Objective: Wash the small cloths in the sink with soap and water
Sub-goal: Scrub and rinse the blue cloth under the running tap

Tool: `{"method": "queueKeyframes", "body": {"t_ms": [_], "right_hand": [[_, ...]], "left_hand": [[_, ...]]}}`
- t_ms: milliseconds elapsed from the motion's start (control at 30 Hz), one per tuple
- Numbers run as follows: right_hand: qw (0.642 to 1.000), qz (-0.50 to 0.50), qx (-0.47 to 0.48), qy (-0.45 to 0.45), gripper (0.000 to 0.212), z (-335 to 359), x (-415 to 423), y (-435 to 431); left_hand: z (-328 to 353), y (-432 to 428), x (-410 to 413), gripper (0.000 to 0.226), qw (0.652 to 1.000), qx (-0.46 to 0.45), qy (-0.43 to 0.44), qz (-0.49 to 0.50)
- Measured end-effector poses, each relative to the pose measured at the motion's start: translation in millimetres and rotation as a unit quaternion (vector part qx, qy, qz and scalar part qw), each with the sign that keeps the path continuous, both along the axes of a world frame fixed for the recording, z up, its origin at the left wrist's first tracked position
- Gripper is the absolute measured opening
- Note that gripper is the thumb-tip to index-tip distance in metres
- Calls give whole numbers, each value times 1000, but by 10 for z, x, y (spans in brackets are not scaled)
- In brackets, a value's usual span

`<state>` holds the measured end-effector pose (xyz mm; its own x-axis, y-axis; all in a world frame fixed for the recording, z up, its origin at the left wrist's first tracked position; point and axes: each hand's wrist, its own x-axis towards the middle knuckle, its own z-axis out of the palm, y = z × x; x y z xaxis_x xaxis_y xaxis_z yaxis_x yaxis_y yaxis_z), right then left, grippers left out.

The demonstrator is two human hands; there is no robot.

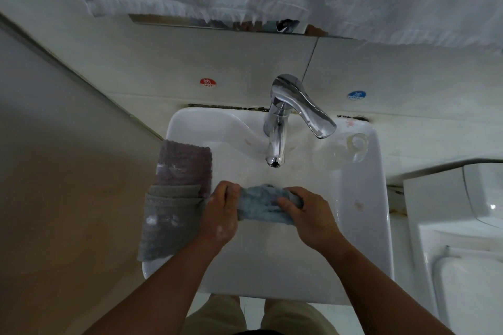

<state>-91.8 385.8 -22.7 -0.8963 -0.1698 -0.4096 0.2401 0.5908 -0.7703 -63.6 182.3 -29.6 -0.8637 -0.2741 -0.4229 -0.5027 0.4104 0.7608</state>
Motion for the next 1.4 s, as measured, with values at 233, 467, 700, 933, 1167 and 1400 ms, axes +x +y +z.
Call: {"method": "queueKeyframes", "body": {"t_ms": [233,467,700,933,1167,1400], "right_hand": [[996,-46,71,-27,37,-79,-113,215],[958,-242,-99,-115,36,-114,-122,168],[984,-168,30,-46,33,-144,-154,184],[988,-148,46,-7,8,-342,-21,306],[993,-114,32,10,28,-549,21,331],[986,-21,157,59,42,-607,148,421]], "left_hand": [[-93,-161,-4,19,1000,-20,-8,23],[-85,-171,0,12,978,178,-93,51],[-143,-216,11,6,984,153,-76,60],[-169,-245,30,19,999,42,6,12],[-388,-322,1,37,995,-41,36,-89],[-557,-459,91,54,964,-187,74,-176]]}}
